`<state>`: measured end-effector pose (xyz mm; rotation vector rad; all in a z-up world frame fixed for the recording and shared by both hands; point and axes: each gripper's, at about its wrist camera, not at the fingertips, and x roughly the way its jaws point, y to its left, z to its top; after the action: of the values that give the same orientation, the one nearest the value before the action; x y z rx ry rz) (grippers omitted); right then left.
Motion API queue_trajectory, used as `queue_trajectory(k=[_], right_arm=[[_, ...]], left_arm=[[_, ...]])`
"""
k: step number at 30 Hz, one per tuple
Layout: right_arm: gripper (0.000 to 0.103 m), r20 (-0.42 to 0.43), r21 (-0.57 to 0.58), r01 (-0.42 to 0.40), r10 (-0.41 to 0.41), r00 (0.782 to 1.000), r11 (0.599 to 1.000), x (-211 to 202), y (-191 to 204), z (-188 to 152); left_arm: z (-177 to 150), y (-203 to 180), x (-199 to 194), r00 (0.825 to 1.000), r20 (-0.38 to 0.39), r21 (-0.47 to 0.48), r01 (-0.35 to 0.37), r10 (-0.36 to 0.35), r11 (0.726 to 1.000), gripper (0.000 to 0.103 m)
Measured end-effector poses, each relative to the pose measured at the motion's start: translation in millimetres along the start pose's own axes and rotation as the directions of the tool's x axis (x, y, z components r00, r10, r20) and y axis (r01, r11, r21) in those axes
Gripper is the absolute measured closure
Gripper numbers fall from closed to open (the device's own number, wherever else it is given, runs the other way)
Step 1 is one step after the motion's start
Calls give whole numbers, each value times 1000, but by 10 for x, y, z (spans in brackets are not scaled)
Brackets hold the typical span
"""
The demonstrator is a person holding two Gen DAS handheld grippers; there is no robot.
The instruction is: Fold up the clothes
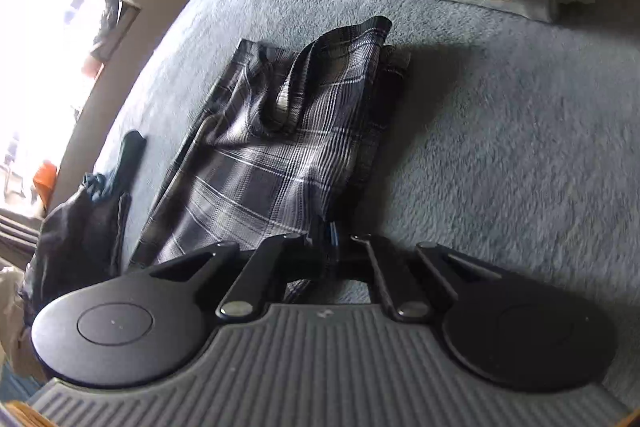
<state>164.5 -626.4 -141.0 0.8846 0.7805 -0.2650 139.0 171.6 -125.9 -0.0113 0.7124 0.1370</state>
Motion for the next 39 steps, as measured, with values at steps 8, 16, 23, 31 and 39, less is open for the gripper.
queue_trajectory(k=[8, 16, 23, 31, 39], right_arm=[[87, 183, -210, 182, -144, 972, 961, -285, 236, 173], [84, 161, -541, 189, -119, 980, 819, 109, 794, 271], [61, 103, -302, 65, -35, 994, 951, 507, 819, 806], [93, 69, -314, 88, -70, 995, 945, 897, 887, 1027], [99, -28, -886, -55, 65, 998, 460, 460, 1335, 162]], left_arm=[[-4, 6, -3, 1000, 0, 2, -4, 4, 1000, 9], [-11, -3, -3, 1000, 2, 4, -7, 7, 1000, 9], [-18, -1, -2, 1000, 4, 2, -7, 7, 1000, 9], [-21, -4, 0, 1000, 5, 0, -9, 9, 1000, 9], [-23, -11, 4, 1000, 8, -1, -8, 8, 1000, 9]])
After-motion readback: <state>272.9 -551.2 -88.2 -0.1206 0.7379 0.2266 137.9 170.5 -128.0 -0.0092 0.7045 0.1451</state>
